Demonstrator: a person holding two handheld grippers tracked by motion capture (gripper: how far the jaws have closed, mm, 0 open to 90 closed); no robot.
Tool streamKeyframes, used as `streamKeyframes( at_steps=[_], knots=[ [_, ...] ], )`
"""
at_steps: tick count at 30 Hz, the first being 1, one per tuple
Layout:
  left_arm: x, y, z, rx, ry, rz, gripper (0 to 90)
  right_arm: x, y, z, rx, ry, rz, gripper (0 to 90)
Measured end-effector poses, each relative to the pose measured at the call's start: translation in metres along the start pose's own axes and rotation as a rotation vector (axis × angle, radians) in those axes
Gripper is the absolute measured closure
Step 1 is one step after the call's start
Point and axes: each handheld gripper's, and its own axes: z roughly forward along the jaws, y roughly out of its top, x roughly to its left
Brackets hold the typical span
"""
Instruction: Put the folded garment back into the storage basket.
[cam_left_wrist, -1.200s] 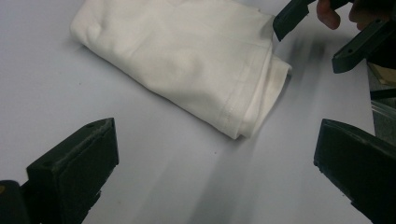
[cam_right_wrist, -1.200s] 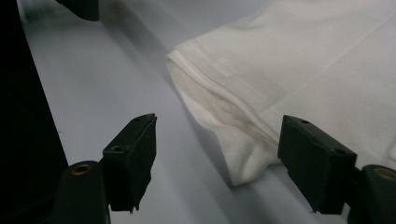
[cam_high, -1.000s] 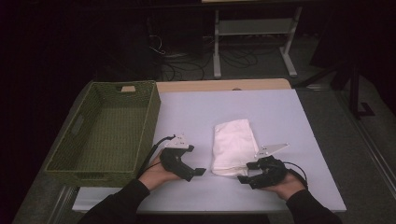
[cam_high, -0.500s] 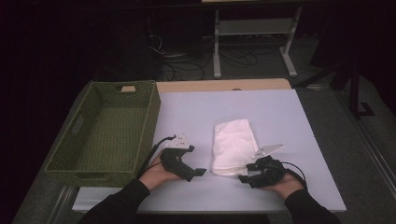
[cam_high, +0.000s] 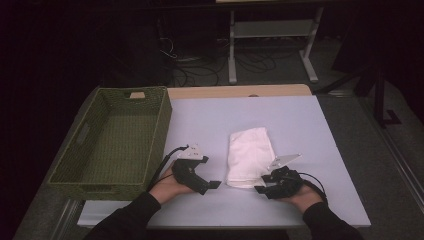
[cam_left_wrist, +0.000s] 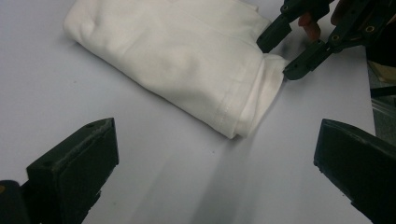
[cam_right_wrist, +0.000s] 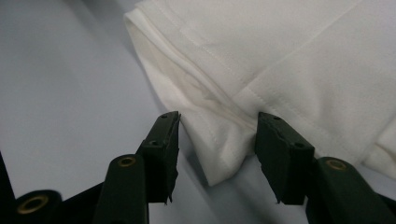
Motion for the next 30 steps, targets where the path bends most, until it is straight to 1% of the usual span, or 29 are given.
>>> streamKeyframes(
  at_steps=[7,8,9,10,11,12,13,14,15,17,18,19,20,22,23,24,26,27,30],
  knots=[
    [0.0003,-0.0003,0.0004,0.003,0.000,-0.002,0.0,0.0003,-0.0003,0.0005,0.007,-0.021,-0.033,59.1],
    [0.0003,-0.0003,0.0004,0.003,0.000,-0.002,0.0,0.0003,-0.0003,0.0005,0.007,-0.021,-0.033,59.1],
    [0.0003,-0.0003,0.0003,0.003,0.001,-0.001,0.0,-0.0003,-0.0003,0.0004,0.011,-0.028,-0.037,62.7],
    [0.0003,-0.0003,0.0003,0.003,0.001,-0.001,0.0,-0.0003,-0.0002,0.0003,0.013,-0.031,-0.038,64.3],
    [0.0002,-0.0003,0.0002,0.003,0.000,-0.001,0.0,-0.0005,-0.0003,0.0003,0.016,-0.036,-0.050,66.3],
    [0.0002,-0.0003,0.0002,0.003,0.000,-0.001,0.0,-0.0005,-0.0003,0.0003,0.016,-0.036,-0.050,66.3],
    [0.0002,-0.0004,0.0003,0.002,0.000,-0.002,0.0,-0.0005,-0.0001,0.0001,0.024,-0.050,-0.059,70.4],
    [0.0002,-0.0004,0.0003,0.002,0.000,-0.002,0.0,-0.0005,-0.0001,0.0001,0.024,-0.050,-0.059,70.4],
    [0.0002,-0.0005,0.0004,0.003,0.000,-0.002,0.0,-0.0002,-0.0001,0.0001,0.026,-0.057,-0.067,72.7],
    [0.0003,-0.0007,0.0005,0.003,0.000,-0.003,0.0,-0.0005,0.0001,0.0000,0.029,-0.061,-0.067,75.4],
    [0.0003,-0.0007,0.0005,0.003,0.000,-0.003,0.0,-0.0005,0.0001,0.0000,0.029,-0.061,-0.067,75.4],
    [0.0004,-0.0008,0.0007,0.003,0.001,-0.004,0.0,-0.0007,0.0003,-0.0003,0.032,-0.069,-0.071,80.2],
    [0.0004,-0.0008,0.0007,0.004,0.001,-0.003,0.0,-0.0007,0.0003,-0.0003,0.032,-0.069,-0.071,80.2],
    [0.0005,-0.0008,0.0008,0.005,0.002,-0.003,0.0,-0.0015,0.0007,-0.0010,0.039,-0.073,-0.083,83.9],
    [0.0005,-0.0009,0.0008,0.005,0.002,-0.003,0.0,-0.0015,0.0007,-0.0010,0.039,-0.073,-0.083,83.9],
    [0.0008,-0.0010,0.0007,0.008,0.002,-0.003,0.0,-0.0019,0.0010,-0.0009,0.039,-0.070,-0.097,84.2],
    [0.0012,-0.0011,0.0007,0.008,0.003,-0.003,0.0,-0.0022,0.0010,-0.0010,0.040,-0.068,-0.097,84.2],
    [0.0019,-0.0011,0.0006,0.009,0.004,-0.005,0.0,-0.0034,0.0010,-0.0013,0.040,-0.059,-0.096,84.2],
    [0.0041,-0.0013,0.0008,0.007,0.008,-0.017,0.0,-0.0046,0.0010,-0.0013,0.037,-0.050,-0.093,84.2]
  ],
)
